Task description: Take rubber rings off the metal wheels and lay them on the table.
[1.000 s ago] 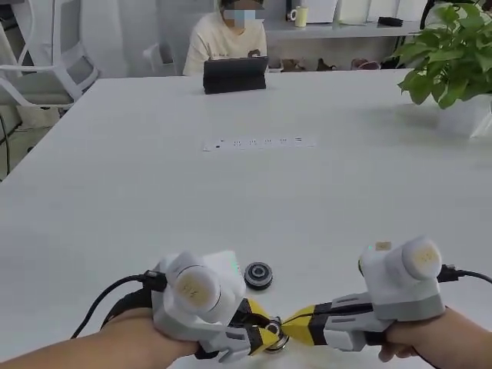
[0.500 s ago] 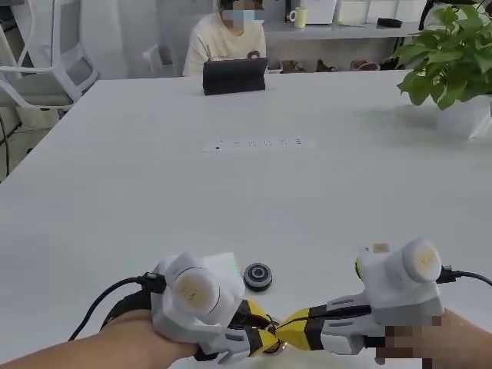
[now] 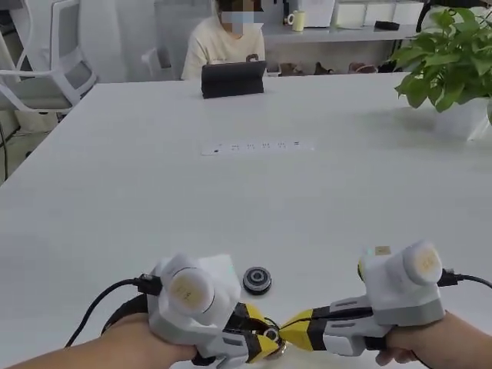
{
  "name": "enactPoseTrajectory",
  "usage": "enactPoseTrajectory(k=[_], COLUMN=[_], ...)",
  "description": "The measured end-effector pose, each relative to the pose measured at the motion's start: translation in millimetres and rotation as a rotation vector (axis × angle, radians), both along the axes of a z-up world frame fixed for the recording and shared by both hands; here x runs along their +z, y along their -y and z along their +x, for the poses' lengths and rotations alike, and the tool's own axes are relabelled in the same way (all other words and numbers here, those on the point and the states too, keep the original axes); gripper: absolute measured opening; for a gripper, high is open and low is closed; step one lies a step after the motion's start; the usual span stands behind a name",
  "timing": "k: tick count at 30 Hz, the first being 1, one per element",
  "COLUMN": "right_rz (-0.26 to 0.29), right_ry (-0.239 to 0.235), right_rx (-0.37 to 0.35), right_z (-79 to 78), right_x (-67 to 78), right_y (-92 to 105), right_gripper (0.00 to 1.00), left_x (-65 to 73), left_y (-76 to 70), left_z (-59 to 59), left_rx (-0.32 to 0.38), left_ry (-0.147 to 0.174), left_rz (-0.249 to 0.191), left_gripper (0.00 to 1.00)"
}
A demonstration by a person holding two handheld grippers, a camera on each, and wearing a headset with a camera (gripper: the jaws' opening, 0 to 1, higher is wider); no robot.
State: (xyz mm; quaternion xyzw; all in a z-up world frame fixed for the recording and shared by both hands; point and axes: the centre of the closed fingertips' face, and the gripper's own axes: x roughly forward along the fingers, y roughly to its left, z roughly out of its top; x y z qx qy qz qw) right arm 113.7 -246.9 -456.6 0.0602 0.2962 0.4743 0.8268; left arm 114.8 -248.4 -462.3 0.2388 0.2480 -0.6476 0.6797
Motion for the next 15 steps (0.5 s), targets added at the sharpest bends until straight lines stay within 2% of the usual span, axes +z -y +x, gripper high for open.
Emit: enactPoseTrajectory(k=[3,15], right_rz=[0.001,0.02], right_ry=[0.0,0.001], right_rx=[0.001,0.001], right_z=[0.0,0.1], right_x=[0.2,7.7], right_y=[0.1,0.0], right_gripper=[0.0,0.0], left_x=[2.3,26.8], left_y=[-0.6,-4.0], left_z=[1.3,-3.4], left_rx=[-0.003,-0.012], left_ry=[0.006,-0.012], left_rz=[0.0,-0.044], left_gripper=[0.12,0.21])
